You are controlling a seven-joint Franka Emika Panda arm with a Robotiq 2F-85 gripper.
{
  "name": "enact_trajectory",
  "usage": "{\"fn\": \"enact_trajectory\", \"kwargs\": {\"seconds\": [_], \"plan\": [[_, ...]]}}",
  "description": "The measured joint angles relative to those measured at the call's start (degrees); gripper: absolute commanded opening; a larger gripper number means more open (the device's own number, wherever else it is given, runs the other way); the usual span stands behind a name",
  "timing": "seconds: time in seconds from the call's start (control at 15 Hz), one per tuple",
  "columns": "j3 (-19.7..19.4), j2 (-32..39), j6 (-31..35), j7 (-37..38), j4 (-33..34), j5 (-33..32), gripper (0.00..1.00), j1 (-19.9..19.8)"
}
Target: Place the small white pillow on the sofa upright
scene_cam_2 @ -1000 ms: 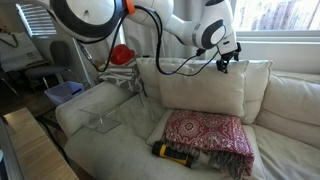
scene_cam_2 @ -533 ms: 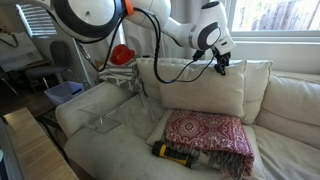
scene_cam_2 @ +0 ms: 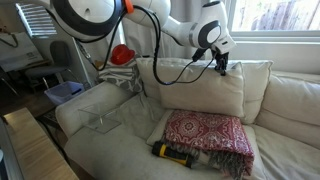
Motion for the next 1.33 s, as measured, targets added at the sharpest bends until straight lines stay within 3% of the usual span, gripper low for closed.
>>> {"fn": "enact_trajectory", "kwargs": {"seconds": [0.27,0.6,1.13,1.2,1.33], "plan": [[-0.97,-0.02,-8.17,0.29,3.73,-1.73,0.03,1.04],[-1.43,-1.81,-12.28,-0.15,4.11,-4.58,0.03,4.69],[1.49,-4.44,-13.33,-4.50,4.13,-4.62,0.03,10.47],[2.02,-4.55,-13.31,-4.97,4.13,-4.62,0.14,11.21],[2.78,-4.63,-13.30,-5.47,4.13,-4.61,0.14,12.53]]}}
